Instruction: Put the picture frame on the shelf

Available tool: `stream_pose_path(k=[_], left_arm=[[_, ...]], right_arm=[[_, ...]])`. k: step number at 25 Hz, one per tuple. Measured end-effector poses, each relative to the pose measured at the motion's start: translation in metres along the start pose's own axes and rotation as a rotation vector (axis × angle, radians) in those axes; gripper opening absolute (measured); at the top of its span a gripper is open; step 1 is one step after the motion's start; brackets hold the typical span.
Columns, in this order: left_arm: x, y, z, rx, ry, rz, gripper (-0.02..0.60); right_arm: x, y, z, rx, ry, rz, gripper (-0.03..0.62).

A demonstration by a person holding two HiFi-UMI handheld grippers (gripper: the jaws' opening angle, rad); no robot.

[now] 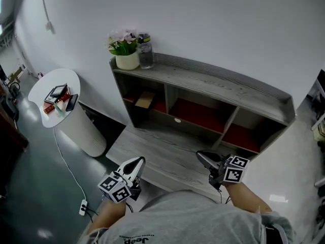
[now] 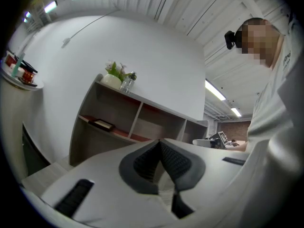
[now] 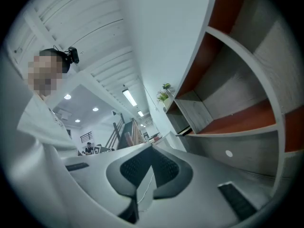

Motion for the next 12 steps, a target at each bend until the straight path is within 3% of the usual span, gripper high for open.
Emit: stream_pose_path(k=[4, 8, 12], left_arm=[[0.017, -0.004, -0.025, -0.001, -0.034, -0.002, 0.014], [0.024, -0.007, -0.034, -0.023, -0.059, -0.028, 0.012], [0.024, -0.004, -0.039, -0.034, -0.067, -0.025, 0.014]], right_arm=[[0.012, 0.003, 0.022, -0.025, -0.069, 0.058, -0.008], [0.007, 0.009, 0.032, 0.014, -0.054, 0.123, -0.008], [0.005, 0.007, 0.032, -0.010, -0.069, 0.157, -0.008]])
Point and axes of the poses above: the fingertips, and each gripper's own axes: z backward along the fingers, x to its right, y out of its top, the point moved 9 cm from there along z, backward along the fingers, and after that the axes turned 5 degrees about -x, right-handed, at the moved point
